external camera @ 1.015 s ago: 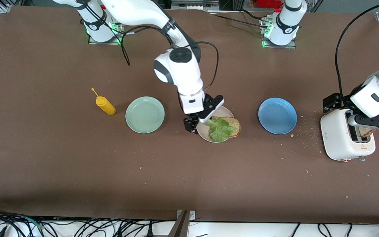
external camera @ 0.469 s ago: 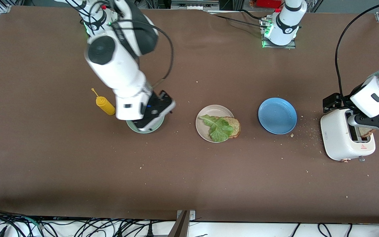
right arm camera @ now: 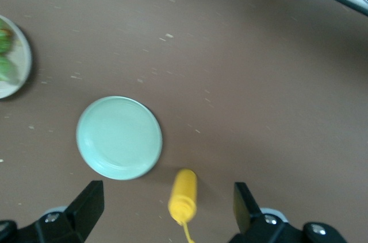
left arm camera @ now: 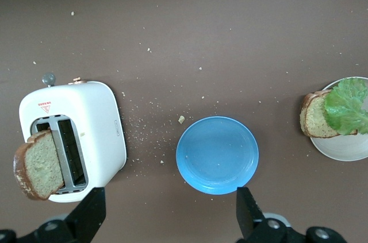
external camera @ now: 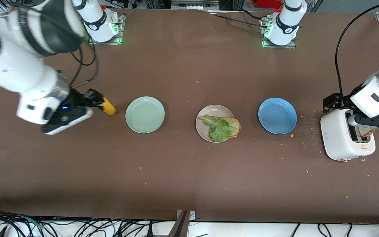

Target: Make sandwich in beige plate with both arms

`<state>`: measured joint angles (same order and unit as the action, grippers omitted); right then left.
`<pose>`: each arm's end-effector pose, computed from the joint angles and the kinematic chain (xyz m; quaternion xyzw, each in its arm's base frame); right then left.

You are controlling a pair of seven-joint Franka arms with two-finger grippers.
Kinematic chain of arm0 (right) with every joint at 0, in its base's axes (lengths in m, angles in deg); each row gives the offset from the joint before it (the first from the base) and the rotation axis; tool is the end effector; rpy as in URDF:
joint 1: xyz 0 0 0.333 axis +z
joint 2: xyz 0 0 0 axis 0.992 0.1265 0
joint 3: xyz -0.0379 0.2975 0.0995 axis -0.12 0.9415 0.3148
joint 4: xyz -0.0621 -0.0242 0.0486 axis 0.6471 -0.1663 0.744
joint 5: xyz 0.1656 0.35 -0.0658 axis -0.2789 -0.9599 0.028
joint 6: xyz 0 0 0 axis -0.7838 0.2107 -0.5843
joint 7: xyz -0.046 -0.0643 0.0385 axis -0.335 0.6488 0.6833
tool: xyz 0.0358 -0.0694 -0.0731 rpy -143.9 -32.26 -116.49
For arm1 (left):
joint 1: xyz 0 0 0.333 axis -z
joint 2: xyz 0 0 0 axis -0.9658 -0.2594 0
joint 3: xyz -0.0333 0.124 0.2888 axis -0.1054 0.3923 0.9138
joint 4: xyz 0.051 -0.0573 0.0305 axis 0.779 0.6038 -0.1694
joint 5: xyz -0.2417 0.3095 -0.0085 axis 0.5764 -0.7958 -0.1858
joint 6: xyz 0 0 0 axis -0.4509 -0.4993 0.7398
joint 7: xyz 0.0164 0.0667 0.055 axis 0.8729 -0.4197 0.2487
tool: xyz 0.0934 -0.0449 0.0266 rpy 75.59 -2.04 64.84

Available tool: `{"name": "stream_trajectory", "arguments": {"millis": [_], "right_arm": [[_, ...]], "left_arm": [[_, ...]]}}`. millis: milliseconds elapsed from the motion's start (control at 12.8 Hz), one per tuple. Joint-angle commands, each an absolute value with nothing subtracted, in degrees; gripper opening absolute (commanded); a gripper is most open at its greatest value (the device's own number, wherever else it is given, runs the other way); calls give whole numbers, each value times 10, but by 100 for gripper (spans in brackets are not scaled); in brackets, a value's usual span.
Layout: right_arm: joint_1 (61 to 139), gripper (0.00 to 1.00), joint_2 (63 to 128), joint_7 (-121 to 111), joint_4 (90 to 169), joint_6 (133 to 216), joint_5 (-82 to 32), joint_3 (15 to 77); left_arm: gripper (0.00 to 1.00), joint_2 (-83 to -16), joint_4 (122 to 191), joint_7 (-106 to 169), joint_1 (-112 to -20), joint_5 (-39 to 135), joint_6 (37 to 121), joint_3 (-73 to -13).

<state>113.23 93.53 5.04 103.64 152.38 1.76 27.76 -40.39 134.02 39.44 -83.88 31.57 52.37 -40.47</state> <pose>0.6479 0.1458 0.5504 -0.9802 -0.1971 0.0006 0.0165 0.6359 -0.0381 0.5669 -0.9970 0.0691 0.0217 0.0265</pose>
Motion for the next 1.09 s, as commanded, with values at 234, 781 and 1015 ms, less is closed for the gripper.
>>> {"name": "stream_trajectory", "arguments": {"millis": [234, 781, 1015], "right_arm": [[1122, 100, 939, 80, 1048, 1483, 14, 187], [1120, 92, 922, -20, 1118, 1518, 13, 187], [1119, 96, 915, -19, 1123, 1518, 14, 187]], "left_arm": [[100, -398, 1341, 401, -846, 327, 520, -405], [100, -401, 1339, 399, -843, 320, 521, -403], [100, -401, 1339, 398, -843, 320, 521, -403]]}}
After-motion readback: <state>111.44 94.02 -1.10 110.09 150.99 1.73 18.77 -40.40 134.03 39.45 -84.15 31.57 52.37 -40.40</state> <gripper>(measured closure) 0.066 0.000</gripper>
